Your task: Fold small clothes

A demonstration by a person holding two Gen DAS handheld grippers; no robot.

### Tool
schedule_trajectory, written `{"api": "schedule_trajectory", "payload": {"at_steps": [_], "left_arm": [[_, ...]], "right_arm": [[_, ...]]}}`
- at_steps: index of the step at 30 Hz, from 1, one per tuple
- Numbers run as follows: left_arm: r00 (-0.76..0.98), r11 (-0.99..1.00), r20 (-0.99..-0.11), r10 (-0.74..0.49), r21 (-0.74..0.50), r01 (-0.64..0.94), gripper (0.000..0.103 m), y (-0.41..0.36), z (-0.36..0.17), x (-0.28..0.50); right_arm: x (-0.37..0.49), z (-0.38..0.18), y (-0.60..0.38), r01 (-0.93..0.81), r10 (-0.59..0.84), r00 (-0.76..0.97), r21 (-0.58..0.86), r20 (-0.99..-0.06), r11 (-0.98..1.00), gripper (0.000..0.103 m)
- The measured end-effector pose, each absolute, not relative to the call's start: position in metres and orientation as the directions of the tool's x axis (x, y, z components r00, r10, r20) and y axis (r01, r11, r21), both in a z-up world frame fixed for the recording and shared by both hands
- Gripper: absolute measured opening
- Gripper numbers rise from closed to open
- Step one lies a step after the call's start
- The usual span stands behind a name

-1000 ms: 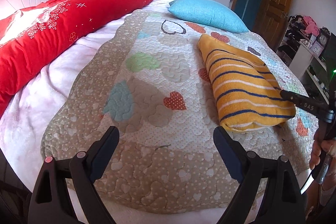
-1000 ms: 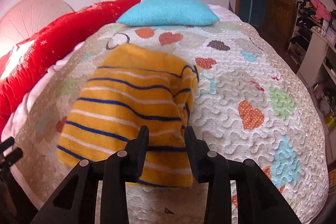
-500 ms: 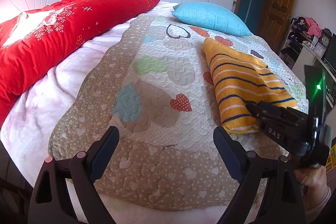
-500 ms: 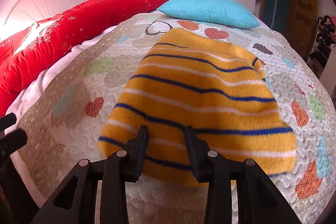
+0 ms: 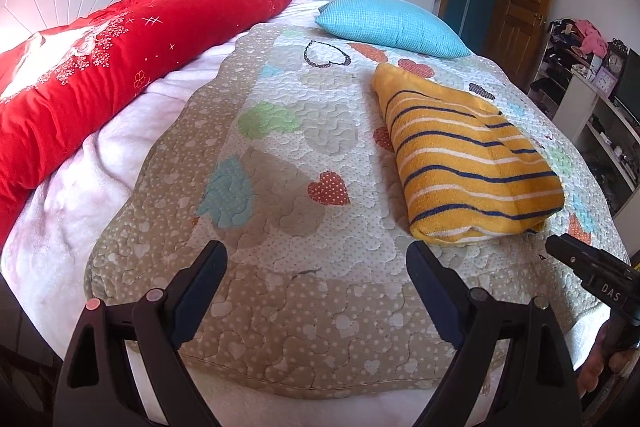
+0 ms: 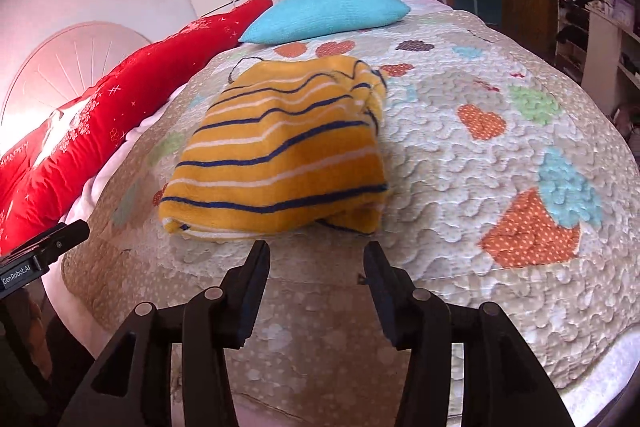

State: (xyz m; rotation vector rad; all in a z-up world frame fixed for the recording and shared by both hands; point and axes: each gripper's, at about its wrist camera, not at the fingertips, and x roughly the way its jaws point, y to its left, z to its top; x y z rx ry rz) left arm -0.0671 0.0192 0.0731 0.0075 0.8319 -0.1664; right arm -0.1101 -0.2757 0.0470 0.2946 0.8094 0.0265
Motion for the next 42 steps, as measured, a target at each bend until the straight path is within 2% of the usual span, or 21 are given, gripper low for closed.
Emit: {"api": "schedule_trajectory", "payload": {"at_steps": [4,6,8,10,13,17,21,24,26,27,28,30,32,33,36,37,39,42], "left_arm": [[0.650,0.985,-0.744,-0.153,-0.058,0.165,0.090,0.014,0.071,-0.063],[0.633,0.980,-0.753,-0.180,-0.080,0.183,0.090,0.011,0.070,-0.057],[0.593,0.965,-0.765,-0.251,-0.150,0.214,0.090,0.009,0.068,-0.042],[0.530,0.937,-0.776,-0.343,-0.243,0.250,0.093,0.004,0.063,-0.019],[0.459,0.896,-0.771,-0.442,-0.355,0.266,0.093,-0.006,0.053,0.021],[0.399,0.849,-0.754,-0.522,-0.415,0.327,0.094,-0.032,0.040,0.068],[0.258,0.775,-0.745,-0.615,-0.510,0.373,0.094,-0.065,0.015,0.100],[0.201,0.759,-0.754,-0.626,-0.528,0.382,0.094,-0.083,0.001,0.109],[0.186,0.736,-0.739,-0.647,-0.543,0.404,0.073,-0.087,0.007,0.108],[0.197,0.746,-0.745,-0.638,-0.533,0.399,0.065,-0.085,0.013,0.107],[0.207,0.747,-0.742,-0.637,-0.530,0.401,0.055,-0.083,0.020,0.106],[0.226,0.742,-0.728,-0.647,-0.534,0.405,0.049,-0.075,0.037,0.105],[0.263,0.758,-0.726,-0.635,-0.519,0.396,0.049,-0.067,0.049,0.105],[0.280,0.767,-0.728,-0.626,-0.510,0.389,0.051,-0.064,0.052,0.106],[0.330,0.849,-0.791,-0.515,-0.416,0.327,0.063,-0.056,0.041,0.106],[0.330,0.875,-0.820,-0.467,-0.374,0.308,0.070,-0.056,0.033,0.105],[0.318,0.874,-0.822,-0.472,-0.388,0.293,0.079,-0.045,0.022,0.100],[0.328,0.871,-0.812,-0.483,-0.408,0.273,0.079,-0.029,0.020,0.084]], "right_arm": [[-0.112,0.052,-0.299,0.122,0.135,0.703,0.305,-0.698,0.944,0.055],[-0.109,0.058,-0.310,0.125,0.147,0.713,0.330,-0.685,0.936,0.060],[-0.096,0.066,-0.324,0.124,0.172,0.724,0.371,-0.668,0.920,0.069],[-0.076,0.071,-0.339,0.117,0.219,0.726,0.430,-0.652,0.895,0.074],[-0.036,0.066,-0.361,0.127,0.280,0.719,0.516,-0.637,0.847,0.075],[0.022,0.039,-0.376,0.130,0.437,0.659,0.665,-0.612,0.735,0.075],[0.068,0.006,-0.372,0.149,0.495,0.591,0.689,-0.637,0.709,0.076],[0.085,-0.008,-0.369,0.158,0.529,0.600,0.737,-0.600,0.657,0.077],[0.095,-0.008,-0.362,0.143,0.573,0.591,0.772,-0.568,0.619,0.048],[0.098,-0.003,-0.358,0.146,0.573,0.591,0.774,-0.567,0.616,0.047],[0.098,0.007,-0.354,0.119,0.574,0.602,0.773,-0.555,0.623,0.043],[0.095,0.027,-0.348,0.043,0.598,0.630,0.790,-0.496,0.611,0.040],[0.091,0.040,-0.343,0.007,0.585,0.651,0.774,-0.485,0.633,0.039],[0.092,0.041,-0.341,0.015,0.559,0.656,0.749,-0.507,0.662,0.040],[0.096,0.020,-0.340,0.137,0.445,0.609,0.639,-0.657,0.757,0.041],[0.093,0.012,-0.344,0.164,0.426,0.596,0.622,-0.681,0.766,0.047],[0.082,0.009,-0.351,0.184,0.426,0.613,0.644,-0.666,0.743,0.048],[0.061,0.033,-0.356,0.173,0.358,0.655,0.593,-0.665,0.787,0.048]]}}
